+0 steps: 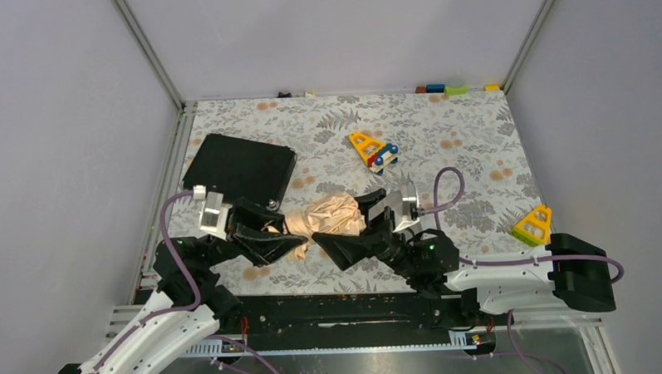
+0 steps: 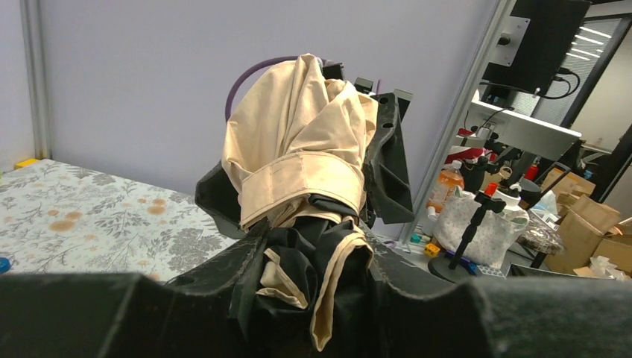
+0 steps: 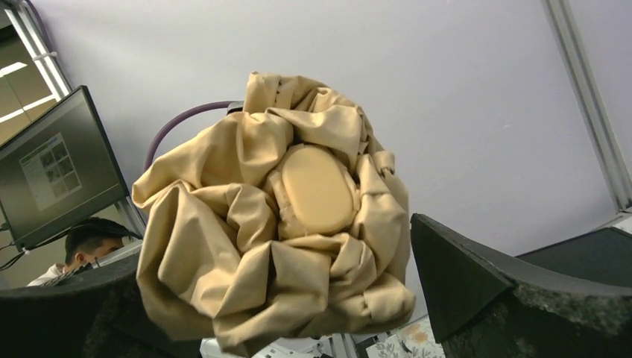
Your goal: Open the umbrella
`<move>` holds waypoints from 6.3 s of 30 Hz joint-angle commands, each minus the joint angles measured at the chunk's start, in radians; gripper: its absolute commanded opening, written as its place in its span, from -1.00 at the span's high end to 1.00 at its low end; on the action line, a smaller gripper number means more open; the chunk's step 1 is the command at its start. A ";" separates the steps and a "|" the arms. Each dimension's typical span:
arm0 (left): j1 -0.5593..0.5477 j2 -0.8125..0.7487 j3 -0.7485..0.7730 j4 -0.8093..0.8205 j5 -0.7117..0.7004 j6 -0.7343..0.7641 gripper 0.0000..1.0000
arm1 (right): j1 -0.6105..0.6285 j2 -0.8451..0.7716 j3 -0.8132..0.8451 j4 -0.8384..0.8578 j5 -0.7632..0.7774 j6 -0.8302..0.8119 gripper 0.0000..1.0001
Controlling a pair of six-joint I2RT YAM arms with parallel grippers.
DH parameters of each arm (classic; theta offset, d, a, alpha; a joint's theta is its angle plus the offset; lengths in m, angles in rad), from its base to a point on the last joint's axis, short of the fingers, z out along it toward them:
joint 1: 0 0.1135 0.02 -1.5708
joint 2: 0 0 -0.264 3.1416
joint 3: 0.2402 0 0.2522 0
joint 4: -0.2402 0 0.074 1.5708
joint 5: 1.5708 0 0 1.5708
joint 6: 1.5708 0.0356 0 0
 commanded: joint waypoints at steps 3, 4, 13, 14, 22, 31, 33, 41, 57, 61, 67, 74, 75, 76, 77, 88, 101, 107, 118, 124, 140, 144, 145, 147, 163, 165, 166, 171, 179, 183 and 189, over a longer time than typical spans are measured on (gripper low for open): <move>0.004 0.019 0.009 0.130 0.030 -0.033 1.00 | -0.022 0.036 0.086 0.062 -0.073 0.018 -0.99; 0.005 0.027 0.014 0.117 0.032 -0.030 1.00 | -0.022 0.039 0.092 0.063 -0.076 0.018 -0.98; 0.003 0.114 0.079 -0.042 0.060 0.013 -0.39 | -0.080 -0.061 0.059 -0.062 -0.020 0.064 0.94; 0.003 0.115 0.103 -0.109 0.055 0.051 -0.69 | -0.110 -0.092 0.053 -0.110 -0.022 0.105 1.00; 0.004 -0.042 0.191 -0.518 -0.178 0.375 -0.97 | -0.299 -0.372 0.252 -0.933 -0.167 0.180 1.00; 0.003 -0.060 0.198 -0.594 -0.107 0.472 -0.97 | -0.343 -0.509 0.379 -1.258 -0.275 0.224 1.00; 0.003 -0.014 0.201 -0.586 -0.056 0.450 -0.93 | -0.343 -0.522 0.383 -1.260 -0.294 0.237 1.00; -0.031 0.131 0.175 -0.410 0.112 0.288 -0.77 | -0.343 -0.513 0.388 -1.259 -0.321 0.258 1.00; -0.110 0.282 0.144 -0.339 0.218 0.193 -0.46 | -0.343 -0.495 0.407 -1.233 -0.324 0.250 1.00; -0.135 0.306 0.151 -0.364 0.222 0.204 -0.29 | -0.343 -0.490 0.407 -1.222 -0.323 0.245 1.00; -0.141 0.327 0.160 -0.351 0.208 0.199 0.52 | -0.342 -0.484 0.406 -1.219 -0.319 0.243 1.00; -0.142 0.339 0.149 -0.457 0.062 0.225 1.00 | -0.361 -0.421 0.482 -1.305 -0.136 0.094 1.00; -0.142 0.343 0.155 -0.505 0.012 0.245 1.00 | -0.379 -0.403 0.516 -1.331 -0.116 0.079 1.00; -0.142 0.348 0.161 -0.557 -0.034 0.266 1.00 | -0.404 -0.384 0.549 -1.351 -0.118 0.073 1.00; -0.142 0.353 0.171 -0.602 -0.087 0.285 1.00 | -0.433 -0.365 0.586 -1.368 -0.132 0.071 1.00; -0.112 0.488 0.267 -0.939 -0.425 0.337 1.00 | -0.657 -0.232 0.906 -1.493 -0.222 0.058 1.00; -0.123 0.273 0.363 -0.769 -0.561 0.435 -0.97 | -0.659 -0.203 0.760 -1.500 -0.179 0.107 1.00; -0.125 0.300 0.368 -0.648 -0.522 0.521 -0.98 | -0.658 -0.197 0.718 -1.482 -0.246 0.145 1.00; -0.165 0.516 0.323 -0.460 -0.413 0.615 -0.91 | -0.658 -0.198 0.715 -1.474 -0.273 0.173 1.00; -0.169 0.663 0.334 -0.503 -0.473 0.676 -0.26 | -0.658 -0.151 0.791 -1.503 -0.298 0.170 1.00; -0.169 0.659 0.165 -0.458 -0.702 0.848 0.21 | -0.662 0.087 1.651 -1.990 -0.105 -0.076 1.00; -0.166 0.651 0.158 -0.447 -0.750 0.860 0.24 | -0.661 0.101 1.759 -2.043 -0.069 -0.113 1.00; -0.165 0.643 0.148 -0.431 -0.766 0.864 0.26 | -0.661 0.096 1.774 -2.045 -0.046 -0.124 1.00; -0.160 0.631 0.120 -0.404 -0.800 0.883 0.30 | -0.661 0.092 1.815 -2.045 -0.017 -0.142 1.00; -0.078 0.702 0.062 -0.335 -0.885 0.941 0.49 | -0.662 0.020 1.932 -2.033 0.067 -0.199 1.00; -0.079 0.692 0.073 -0.349 -0.875 0.922 0.49 | -0.662 -0.015 1.870 -2.017 0.052 -0.191 1.00; -0.079 0.682 0.084 -0.363 -0.863 0.908 0.47 | -0.661 -0.038 1.823 -2.005 0.044 -0.188 1.00; -0.085 0.579 0.144 -0.448 -0.729 0.843 -0.67 | -0.661 -0.193 1.429 -1.850 0.036 -0.161 1.00; -0.104 0.389 0.164 -0.424 -0.557 0.784 -0.97 | -0.662 -0.334 0.992 -1.687 0.066 -0.093 1.00; -0.104 0.359 0.182 -0.402 -0.507 0.720 -0.97 | -0.661 -0.310 0.945 -1.693 -0.041 -0.035 1.00; -0.116 0.417 0.206 -0.370 -0.415 0.662 -0.97 | -0.661 -0.244 0.925 -1.701 -0.171 0.024 1.00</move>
